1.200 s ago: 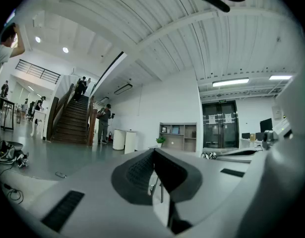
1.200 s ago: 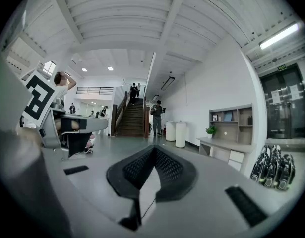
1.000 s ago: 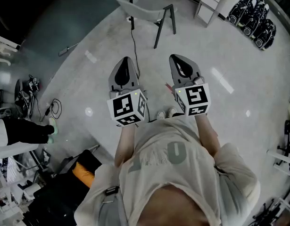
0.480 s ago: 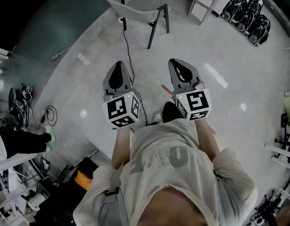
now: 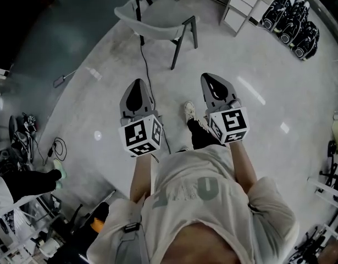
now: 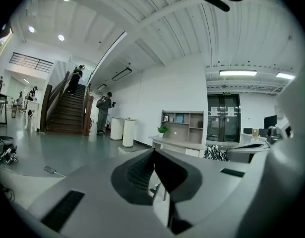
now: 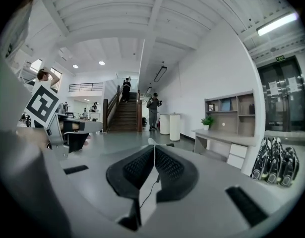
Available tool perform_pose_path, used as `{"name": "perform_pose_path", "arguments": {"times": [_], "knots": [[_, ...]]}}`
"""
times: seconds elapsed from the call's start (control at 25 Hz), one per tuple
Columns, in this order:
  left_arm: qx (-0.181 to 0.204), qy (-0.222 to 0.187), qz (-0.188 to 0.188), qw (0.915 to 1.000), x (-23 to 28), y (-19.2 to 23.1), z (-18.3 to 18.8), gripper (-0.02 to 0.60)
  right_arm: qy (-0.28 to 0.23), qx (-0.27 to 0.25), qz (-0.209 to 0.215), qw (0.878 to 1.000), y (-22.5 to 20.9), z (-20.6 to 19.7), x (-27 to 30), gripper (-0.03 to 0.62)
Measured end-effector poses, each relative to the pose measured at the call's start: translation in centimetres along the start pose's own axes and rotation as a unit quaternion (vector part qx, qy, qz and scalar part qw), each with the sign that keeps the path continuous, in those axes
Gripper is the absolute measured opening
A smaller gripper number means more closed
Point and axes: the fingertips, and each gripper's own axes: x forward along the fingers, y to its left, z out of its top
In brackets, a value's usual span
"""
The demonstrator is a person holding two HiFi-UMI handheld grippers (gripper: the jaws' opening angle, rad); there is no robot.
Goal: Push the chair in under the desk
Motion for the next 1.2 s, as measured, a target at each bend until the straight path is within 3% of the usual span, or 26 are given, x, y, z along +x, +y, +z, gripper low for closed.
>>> {"name": "perform_pose_path", "arguments": {"times": [0.2,0.4,0.68,0.92,1.2], "knots": [[-0.008,0.01,0.031,0.9994,9.6,1.5,1.5,0.014,0.019,-0.011,0.023,0.999,-6.2,0.8,8.9,0.018],[0.002,0.002,0.069,0.9976,18.4,3.3,4.8,0.014,0.011,-0.022,0.08,0.996,-10.3,4.1,18.4,0.02],[-0.011,0.007,0.119,0.9928,26.7,8.4,5.9,0.014,0.022,-0.024,0.153,0.988,-9.3,4.3,29.7,0.02],[-0.038,0.019,0.144,0.9887,34.3,13.9,5.3,0.014,0.041,-0.017,0.178,0.983,-8.4,4.0,39.1,0.02],[-0.042,0.04,0.179,0.9822,40.4,20.3,5.8,0.014,0.064,0.006,0.202,0.977,-8.3,4.8,48.1,0.02]]}}
